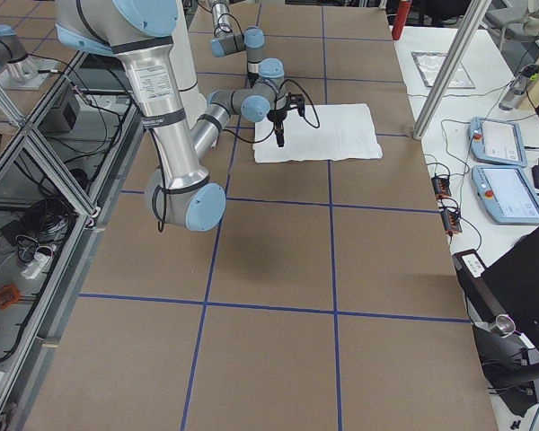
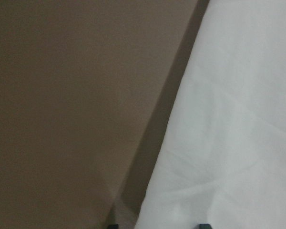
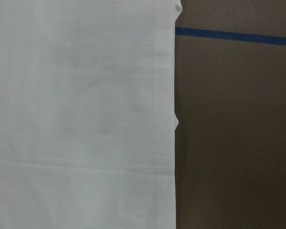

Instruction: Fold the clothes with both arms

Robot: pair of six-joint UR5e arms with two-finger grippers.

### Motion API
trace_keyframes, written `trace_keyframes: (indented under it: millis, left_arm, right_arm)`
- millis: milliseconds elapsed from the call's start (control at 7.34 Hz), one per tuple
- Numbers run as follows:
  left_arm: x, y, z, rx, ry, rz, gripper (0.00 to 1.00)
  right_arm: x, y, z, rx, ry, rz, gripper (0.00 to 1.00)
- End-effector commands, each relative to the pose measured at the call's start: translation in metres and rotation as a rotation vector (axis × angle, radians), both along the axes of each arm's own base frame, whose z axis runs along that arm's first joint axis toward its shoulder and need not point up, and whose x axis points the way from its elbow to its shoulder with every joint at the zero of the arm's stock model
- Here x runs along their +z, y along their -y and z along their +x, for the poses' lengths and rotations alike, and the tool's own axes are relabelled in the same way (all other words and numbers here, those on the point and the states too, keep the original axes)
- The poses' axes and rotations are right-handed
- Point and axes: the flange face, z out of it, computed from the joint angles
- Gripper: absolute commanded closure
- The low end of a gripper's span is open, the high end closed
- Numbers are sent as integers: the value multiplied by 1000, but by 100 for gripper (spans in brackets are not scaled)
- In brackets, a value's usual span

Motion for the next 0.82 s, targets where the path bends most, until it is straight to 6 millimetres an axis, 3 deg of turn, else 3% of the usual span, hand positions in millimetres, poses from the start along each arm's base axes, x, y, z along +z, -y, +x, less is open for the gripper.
trace_keyframes:
  millis: [0,136,272,681]
  left_arm:
    - [-1,0,0,-1,-1,0,53]
    - [-1,0,0,-1,-1,0,70]
    - [-3,2,-3,-3,-5,3,98]
    - [-13,13,-15,-22,-27,12,100]
  right_arm:
    - [-1,1,1,2,1,1,0]
    - [-1,1,1,2,1,1,0]
    - [-1,1,1,2,1,1,0]
    - [-3,-2,0,60,21,-75,0]
